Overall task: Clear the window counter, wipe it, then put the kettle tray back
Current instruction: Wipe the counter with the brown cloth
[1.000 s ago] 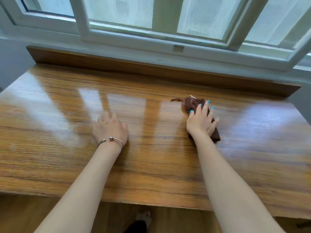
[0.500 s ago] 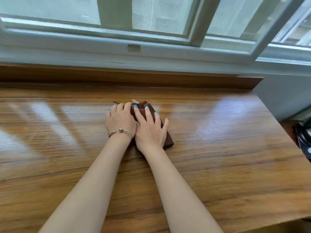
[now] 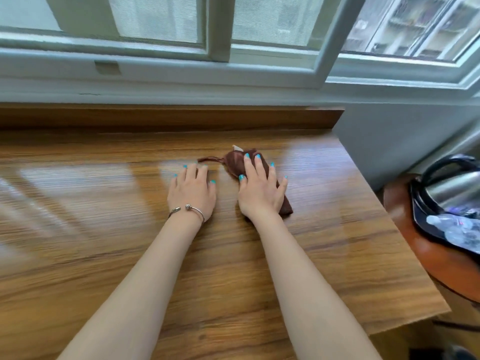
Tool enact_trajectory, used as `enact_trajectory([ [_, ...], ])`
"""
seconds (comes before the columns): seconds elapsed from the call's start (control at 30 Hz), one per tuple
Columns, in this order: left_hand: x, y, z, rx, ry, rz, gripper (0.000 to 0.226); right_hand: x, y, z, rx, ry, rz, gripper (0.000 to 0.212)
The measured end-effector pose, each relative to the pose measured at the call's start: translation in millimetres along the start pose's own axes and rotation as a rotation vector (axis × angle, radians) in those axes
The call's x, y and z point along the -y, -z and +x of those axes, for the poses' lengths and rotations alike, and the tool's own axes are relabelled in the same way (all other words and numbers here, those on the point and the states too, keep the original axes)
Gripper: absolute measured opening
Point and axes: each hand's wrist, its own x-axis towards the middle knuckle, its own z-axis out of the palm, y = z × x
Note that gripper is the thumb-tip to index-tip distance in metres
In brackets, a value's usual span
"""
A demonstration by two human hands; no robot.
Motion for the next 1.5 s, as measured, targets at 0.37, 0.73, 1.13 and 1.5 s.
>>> enact_trajectory([
  [0.37, -100, -26, -24, 0.049, -0.05, 0.036, 0.046, -205, 53, 50, 0.001, -0.331, -0.006, 0.047],
  [0.73, 16, 2, -45, 0.009, -0.018, 0.092, 0.042, -164, 43, 16, -0.067, -0.422, 0.002, 0.046],
  [1.13, 203, 66, -82, 0.02, 0.046, 0.114, 0.043, 115, -24, -81, -0.049, -0.142, 0.01, 0.048],
  [1.5, 247, 74, -88, 0.005, -0.017, 0.101, 0.042, 209, -48, -97, 0.071, 0.074, 0.042, 0.047],
])
